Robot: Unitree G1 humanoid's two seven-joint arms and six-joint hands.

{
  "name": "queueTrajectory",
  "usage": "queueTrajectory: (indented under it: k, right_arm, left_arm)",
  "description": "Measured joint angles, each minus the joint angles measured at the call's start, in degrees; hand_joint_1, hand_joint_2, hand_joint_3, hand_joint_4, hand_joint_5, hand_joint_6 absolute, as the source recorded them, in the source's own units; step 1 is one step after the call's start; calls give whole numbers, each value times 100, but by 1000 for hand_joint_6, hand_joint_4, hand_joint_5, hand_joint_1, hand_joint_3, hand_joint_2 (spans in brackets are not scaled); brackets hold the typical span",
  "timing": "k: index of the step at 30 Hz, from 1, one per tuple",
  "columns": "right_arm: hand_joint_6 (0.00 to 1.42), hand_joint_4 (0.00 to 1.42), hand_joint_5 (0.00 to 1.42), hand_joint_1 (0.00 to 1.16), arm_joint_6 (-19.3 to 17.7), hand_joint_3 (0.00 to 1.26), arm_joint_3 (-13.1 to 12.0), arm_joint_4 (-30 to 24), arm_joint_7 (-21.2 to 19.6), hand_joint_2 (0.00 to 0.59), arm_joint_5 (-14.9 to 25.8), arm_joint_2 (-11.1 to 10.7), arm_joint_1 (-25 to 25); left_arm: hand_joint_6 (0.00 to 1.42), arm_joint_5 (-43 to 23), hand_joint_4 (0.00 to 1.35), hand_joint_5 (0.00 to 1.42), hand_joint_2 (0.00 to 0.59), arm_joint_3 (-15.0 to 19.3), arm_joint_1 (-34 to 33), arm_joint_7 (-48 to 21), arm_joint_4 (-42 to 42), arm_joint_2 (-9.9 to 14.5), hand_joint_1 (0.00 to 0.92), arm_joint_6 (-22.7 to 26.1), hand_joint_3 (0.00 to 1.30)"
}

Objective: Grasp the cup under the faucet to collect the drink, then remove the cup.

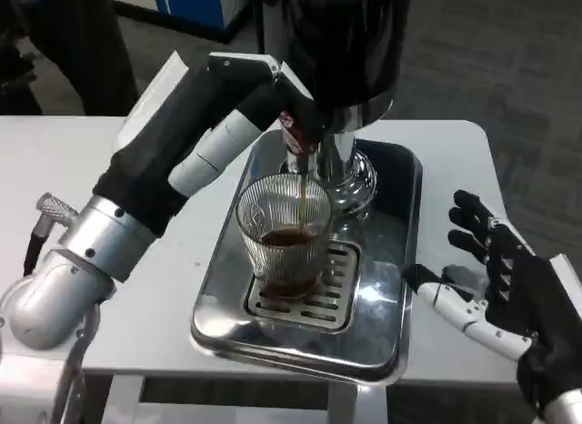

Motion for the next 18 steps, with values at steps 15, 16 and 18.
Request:
queueTrajectory:
  k: [15, 16, 18]
  right_arm:
    - [329, 107, 147, 805, -88, 122, 126, 173, -149, 211, 139, 259, -218]
    - [331, 107, 147, 805, -88, 122, 151, 165, -149, 211, 158, 272, -217]
    - [339, 108, 156, 799, -88, 122, 208, 161, -164, 207, 180, 313, -218]
  left_arm:
    - [366, 0, 786, 578, 69, -5, -102, -1, 207, 0, 0, -112, 890]
    - [366, 0, 786, 578, 69, -5, -102, -1, 209, 0, 0, -113, 890]
    - [366, 0, 786, 578, 69, -6, -103, -1, 212, 0, 0, -114, 890]
